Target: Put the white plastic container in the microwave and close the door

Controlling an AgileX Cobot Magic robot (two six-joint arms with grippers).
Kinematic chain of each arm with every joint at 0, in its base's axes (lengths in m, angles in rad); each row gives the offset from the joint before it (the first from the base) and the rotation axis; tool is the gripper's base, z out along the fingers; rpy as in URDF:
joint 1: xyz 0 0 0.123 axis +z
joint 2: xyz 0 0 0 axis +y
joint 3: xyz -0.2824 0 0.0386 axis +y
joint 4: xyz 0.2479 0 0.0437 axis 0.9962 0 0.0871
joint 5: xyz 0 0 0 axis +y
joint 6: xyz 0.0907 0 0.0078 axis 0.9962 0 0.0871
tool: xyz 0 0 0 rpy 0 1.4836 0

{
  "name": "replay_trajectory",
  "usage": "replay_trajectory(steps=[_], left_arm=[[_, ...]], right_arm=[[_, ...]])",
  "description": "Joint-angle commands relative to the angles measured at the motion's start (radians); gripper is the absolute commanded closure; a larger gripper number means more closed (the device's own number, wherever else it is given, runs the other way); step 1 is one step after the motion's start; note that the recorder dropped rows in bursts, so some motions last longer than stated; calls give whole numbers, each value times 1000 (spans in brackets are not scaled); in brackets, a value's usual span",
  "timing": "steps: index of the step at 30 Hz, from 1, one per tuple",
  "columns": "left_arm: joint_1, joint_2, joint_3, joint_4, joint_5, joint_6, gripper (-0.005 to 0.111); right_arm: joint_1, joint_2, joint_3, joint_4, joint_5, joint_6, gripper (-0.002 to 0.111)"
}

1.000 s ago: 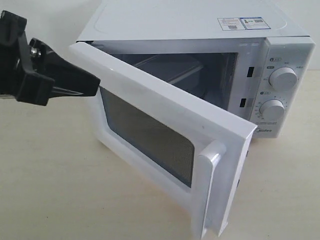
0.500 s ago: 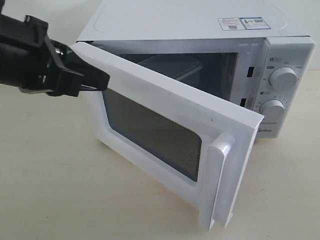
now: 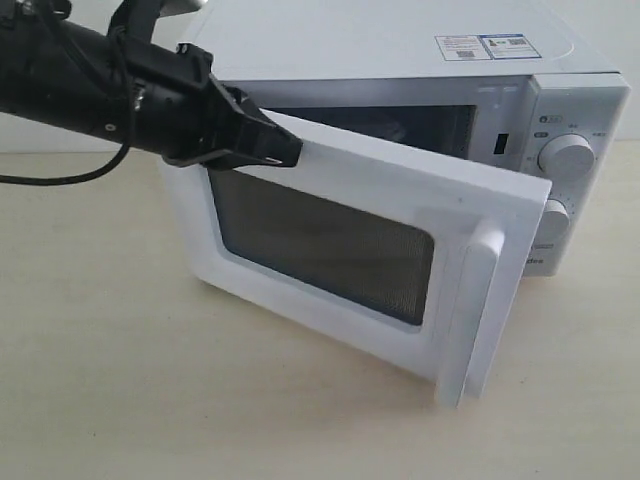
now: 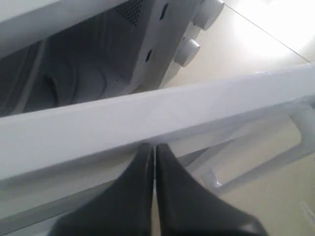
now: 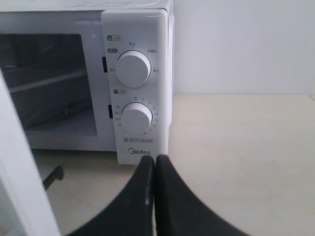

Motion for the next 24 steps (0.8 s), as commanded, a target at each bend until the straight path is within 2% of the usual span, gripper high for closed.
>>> replay_trajectory(steps=[1,6,12,24], left_arm=[[-5,54,-63,-12,32,10,103],[-5,33,-69,-8,27,10,103],[-5,36,-70,54,12,10,103],[-5,36,-70,51,-19,10,103]], right_arm=[[-6,-4,-1,7,-15,0,108],[-6,-4,-1,32,-24,22,108],[-6,-4,-1,171,-194,189,108],[-6,-4,-1,231,-200,249,108]])
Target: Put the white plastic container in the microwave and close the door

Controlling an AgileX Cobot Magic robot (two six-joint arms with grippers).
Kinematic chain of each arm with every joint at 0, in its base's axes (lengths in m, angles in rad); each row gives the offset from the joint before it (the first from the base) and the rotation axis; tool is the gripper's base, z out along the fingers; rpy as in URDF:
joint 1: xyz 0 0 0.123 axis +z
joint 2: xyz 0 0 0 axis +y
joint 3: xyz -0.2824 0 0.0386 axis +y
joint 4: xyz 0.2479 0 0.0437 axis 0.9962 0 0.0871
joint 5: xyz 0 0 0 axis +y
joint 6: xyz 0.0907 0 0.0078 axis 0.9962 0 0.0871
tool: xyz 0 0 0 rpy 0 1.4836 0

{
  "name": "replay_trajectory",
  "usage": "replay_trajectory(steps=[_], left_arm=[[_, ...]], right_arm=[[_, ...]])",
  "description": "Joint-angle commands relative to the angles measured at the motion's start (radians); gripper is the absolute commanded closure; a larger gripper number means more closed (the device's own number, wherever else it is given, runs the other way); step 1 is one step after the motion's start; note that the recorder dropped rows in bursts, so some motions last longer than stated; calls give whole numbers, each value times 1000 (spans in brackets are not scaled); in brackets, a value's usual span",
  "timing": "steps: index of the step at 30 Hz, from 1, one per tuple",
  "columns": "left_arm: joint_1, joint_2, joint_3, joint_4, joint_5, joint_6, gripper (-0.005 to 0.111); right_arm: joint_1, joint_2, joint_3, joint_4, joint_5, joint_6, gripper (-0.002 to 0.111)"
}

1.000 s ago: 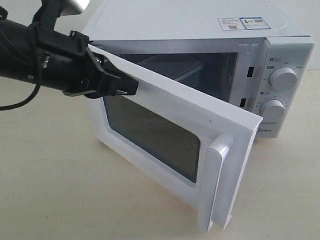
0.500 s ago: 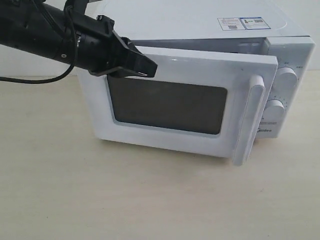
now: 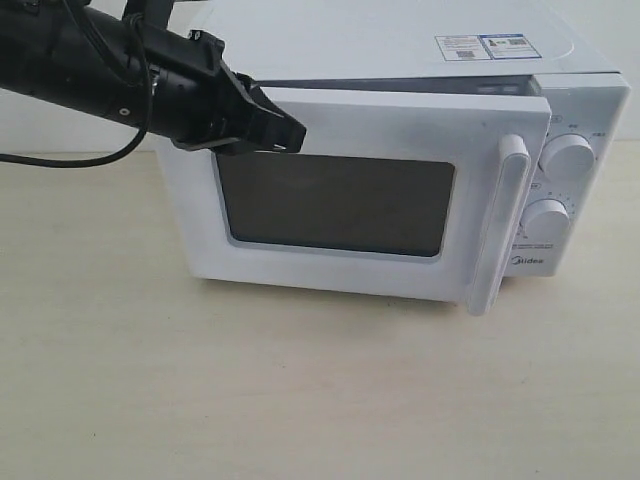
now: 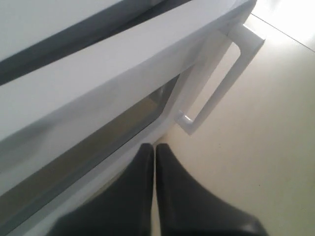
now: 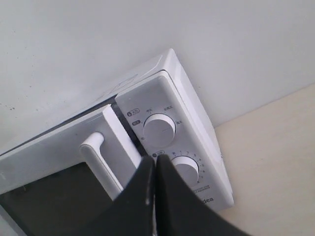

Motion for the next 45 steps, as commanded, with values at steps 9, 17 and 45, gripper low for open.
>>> replay_trajectory(steps=[9,17,45], left_arm=[[-5,-44,-6,12,7,4,103],[-5,-116,57,46,-15,-7,103],[-5,-541,445,58,-214,-49,103]], right_arm=[[-6,-4,-1,0,-9,20,108],[-6,-4,-1,-24,-38,-74,108],[582,1038,-517,193,-285,-672,109]])
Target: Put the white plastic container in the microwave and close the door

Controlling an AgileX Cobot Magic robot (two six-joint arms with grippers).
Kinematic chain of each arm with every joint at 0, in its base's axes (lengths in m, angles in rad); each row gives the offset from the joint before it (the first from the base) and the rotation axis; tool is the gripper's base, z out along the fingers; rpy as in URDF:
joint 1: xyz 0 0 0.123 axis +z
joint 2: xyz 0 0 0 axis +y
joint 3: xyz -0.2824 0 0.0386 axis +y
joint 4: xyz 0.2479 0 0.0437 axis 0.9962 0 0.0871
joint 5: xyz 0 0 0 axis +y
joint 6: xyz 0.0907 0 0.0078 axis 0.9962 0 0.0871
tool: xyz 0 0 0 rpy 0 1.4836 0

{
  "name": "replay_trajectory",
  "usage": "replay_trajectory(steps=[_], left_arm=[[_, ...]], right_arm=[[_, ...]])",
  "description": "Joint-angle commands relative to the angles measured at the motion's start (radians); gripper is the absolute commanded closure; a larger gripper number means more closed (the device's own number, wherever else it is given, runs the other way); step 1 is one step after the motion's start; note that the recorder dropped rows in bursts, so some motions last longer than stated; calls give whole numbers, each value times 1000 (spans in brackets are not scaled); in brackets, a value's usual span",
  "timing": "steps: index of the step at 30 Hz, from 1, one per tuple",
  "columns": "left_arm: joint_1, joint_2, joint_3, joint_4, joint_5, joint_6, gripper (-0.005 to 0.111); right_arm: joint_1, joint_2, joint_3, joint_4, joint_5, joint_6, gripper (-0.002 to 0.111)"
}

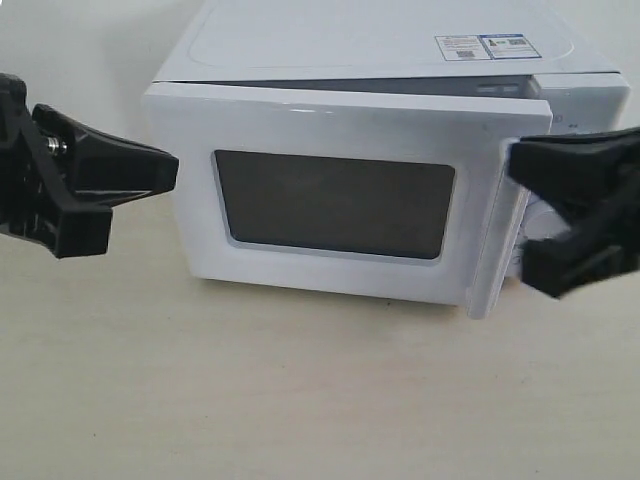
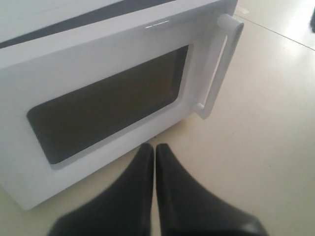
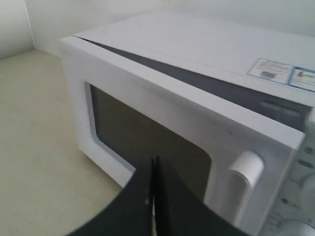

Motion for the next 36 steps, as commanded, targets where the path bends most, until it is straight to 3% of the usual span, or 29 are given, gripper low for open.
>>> replay_trajectory(steps=[1,7,16,23,30,36], left_arm=[[-5,-10,12,-3,-26,-10,103],[-5,-10,12,-3,-24,-10,103],[-5,-10,12,-3,-24,-10,103],[-5,-10,12,-5,-49,-10,103],[-5,-10,12,-5,-49,-10,103],[-5,-11,12,-5,-47,-10,103]], right_arm=[[69,260,-52,109,-266,-13,109],[73,479,-125,197,-400,-13,109],[73,521,-151,400,-526,-182,109],[73,521,-151,453,-517,-272,109],[-52,522,-231,505,-353,-353,109],[-60,581,-268,505,-307,-361,109]])
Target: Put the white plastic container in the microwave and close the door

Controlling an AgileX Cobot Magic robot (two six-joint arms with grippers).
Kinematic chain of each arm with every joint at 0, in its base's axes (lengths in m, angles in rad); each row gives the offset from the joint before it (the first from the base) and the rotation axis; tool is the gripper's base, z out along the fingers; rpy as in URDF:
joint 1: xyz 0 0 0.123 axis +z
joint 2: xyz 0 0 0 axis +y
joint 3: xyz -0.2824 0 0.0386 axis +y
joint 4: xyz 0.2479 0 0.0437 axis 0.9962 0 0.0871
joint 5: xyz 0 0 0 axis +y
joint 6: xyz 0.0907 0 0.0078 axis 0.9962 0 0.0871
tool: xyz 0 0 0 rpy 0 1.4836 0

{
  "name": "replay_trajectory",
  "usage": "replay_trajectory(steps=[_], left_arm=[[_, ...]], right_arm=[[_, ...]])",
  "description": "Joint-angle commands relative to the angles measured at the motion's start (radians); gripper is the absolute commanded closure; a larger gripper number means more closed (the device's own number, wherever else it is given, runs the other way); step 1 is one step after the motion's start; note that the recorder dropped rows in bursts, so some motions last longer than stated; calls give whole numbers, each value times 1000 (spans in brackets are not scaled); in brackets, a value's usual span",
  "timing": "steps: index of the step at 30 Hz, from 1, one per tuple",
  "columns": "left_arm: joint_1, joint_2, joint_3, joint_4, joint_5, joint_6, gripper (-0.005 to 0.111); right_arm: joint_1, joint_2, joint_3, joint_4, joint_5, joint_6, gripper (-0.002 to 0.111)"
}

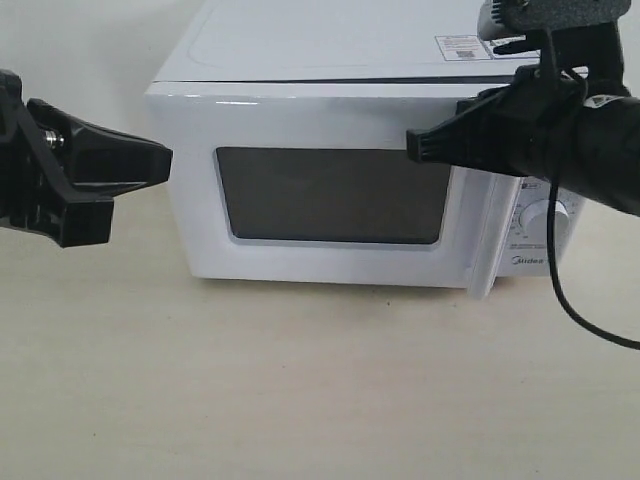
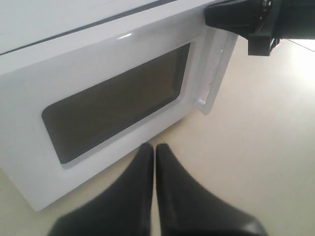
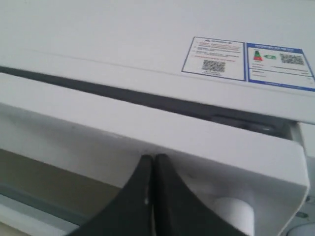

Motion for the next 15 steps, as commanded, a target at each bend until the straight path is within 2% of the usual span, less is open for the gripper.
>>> replay_trajectory(steps=[1,15], left_arm=[[-5,-9,7,-6,-4,-6,103],[-5,-9,7,-8,-8,-6,103]], right_arm=[[-11,39,-10,1,-1,-9,109],[-11,41,-29,2,-96,-9,109]])
